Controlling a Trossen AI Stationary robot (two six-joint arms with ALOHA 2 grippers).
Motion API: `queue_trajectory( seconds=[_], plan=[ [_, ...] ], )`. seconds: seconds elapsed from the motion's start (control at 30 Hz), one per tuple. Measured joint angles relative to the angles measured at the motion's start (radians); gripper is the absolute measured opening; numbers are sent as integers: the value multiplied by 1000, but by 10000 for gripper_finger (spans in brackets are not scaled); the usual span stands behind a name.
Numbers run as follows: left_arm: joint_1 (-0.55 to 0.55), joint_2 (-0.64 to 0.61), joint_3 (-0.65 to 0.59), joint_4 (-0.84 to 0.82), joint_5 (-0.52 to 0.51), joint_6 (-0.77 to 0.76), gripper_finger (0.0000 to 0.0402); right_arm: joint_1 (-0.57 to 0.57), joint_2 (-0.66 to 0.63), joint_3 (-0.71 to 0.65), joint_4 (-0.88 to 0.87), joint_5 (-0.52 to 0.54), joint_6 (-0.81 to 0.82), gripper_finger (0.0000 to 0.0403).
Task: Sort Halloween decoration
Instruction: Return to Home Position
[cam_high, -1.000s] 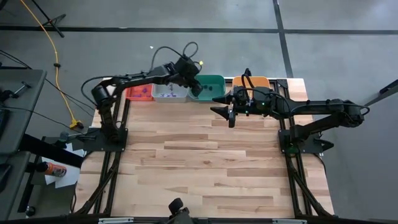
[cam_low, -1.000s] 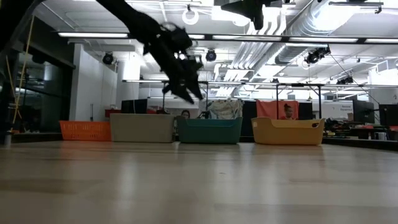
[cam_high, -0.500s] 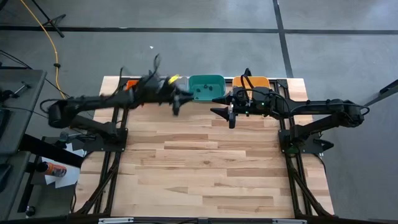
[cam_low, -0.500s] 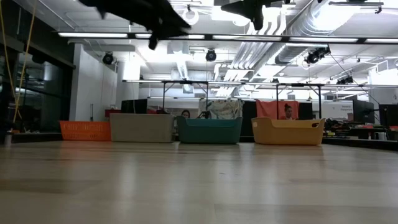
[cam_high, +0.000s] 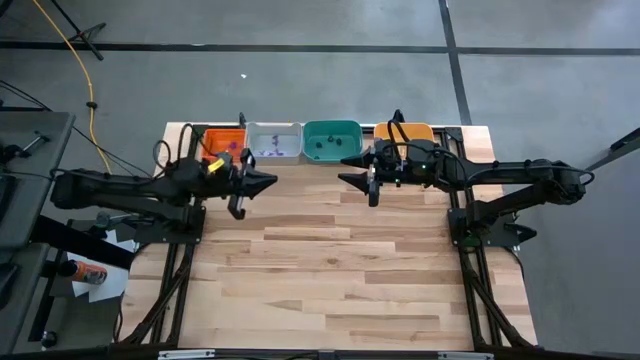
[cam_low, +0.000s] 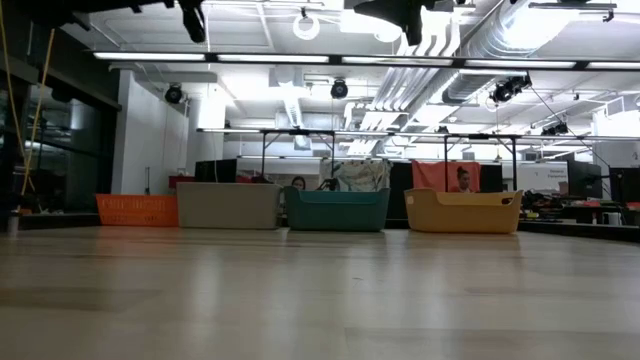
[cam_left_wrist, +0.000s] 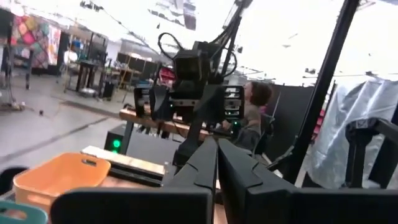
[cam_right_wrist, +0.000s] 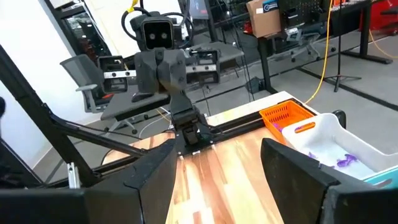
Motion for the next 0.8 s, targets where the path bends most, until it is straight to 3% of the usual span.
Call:
queue_trajectory(
  seconds=[0.27,0.57,0.73,0.8],
  plan=[
    [2,-120,1,-146,2,54,1,0,-140,-1,-148,-47,13,205],
    [-4,-128,-5,-174,1,54,0,8,-379,-3,-489,-23,55,85],
    [-30,-129,-64,-81,0,42,0,59,-455,-66,-502,-16,70,14],
    [-41,-129,-103,-14,-8,22,0,83,-477,-99,-503,11,86,5]
  ],
)
